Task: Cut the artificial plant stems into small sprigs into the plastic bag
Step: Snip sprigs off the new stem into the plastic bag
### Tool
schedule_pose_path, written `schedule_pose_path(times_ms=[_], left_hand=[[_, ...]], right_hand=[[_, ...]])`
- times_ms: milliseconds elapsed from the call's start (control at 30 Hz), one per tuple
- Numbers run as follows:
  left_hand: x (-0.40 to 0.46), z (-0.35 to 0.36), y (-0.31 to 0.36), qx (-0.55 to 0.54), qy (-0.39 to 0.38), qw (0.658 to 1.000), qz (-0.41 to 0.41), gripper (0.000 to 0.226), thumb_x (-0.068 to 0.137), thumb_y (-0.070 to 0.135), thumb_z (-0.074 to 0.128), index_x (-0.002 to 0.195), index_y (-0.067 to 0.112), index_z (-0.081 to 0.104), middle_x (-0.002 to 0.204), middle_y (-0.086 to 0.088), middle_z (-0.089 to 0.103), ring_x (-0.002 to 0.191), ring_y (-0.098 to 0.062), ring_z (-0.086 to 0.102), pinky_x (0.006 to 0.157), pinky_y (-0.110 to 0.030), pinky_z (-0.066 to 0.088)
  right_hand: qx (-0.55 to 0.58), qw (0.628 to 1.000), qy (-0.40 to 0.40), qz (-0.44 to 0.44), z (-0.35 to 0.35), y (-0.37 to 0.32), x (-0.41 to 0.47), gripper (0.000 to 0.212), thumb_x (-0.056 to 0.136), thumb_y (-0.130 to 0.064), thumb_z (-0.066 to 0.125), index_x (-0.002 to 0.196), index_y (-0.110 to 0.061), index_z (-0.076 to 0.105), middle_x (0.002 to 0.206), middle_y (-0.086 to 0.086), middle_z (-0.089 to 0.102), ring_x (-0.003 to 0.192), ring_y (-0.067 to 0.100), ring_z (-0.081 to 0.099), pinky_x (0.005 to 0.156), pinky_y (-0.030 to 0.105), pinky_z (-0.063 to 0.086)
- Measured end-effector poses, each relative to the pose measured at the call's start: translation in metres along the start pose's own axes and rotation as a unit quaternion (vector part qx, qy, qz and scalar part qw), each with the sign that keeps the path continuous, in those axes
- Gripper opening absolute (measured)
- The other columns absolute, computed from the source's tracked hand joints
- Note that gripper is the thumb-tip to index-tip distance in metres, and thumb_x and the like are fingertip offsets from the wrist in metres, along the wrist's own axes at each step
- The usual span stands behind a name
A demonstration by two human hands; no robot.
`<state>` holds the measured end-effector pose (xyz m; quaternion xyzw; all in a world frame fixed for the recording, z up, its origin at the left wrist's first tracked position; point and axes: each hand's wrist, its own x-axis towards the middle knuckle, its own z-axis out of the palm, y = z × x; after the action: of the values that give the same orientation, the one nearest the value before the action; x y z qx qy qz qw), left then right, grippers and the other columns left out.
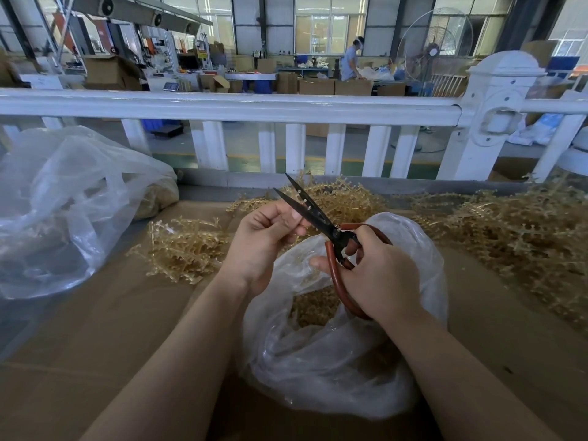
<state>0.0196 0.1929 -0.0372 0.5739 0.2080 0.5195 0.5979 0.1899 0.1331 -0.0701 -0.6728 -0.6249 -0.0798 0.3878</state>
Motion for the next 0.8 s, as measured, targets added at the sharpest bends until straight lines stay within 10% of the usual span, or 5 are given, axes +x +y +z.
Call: schedule_pose_path(times_ms=[800], left_hand=[[0.0009, -0.0026, 0.0016, 0.039, -0.008, 0.999, 0.007, 0.01, 0.086, 0.015, 0.063, 0.09, 0.007, 0.067, 0.079, -0.004, 0.07, 0.07, -0.013, 0.059, 0.069, -0.023, 0.045]], right_hand=[[0.013, 1.0, 0.011, 0.001, -0.001, 0.0007, 0.0009, 0.068, 0.065, -0.092, 0.044, 0.082, -0.027, 0.054, 0.068, -0.015, 0.057, 0.061, 0.006, 0.056, 0.053, 0.02, 0.043]])
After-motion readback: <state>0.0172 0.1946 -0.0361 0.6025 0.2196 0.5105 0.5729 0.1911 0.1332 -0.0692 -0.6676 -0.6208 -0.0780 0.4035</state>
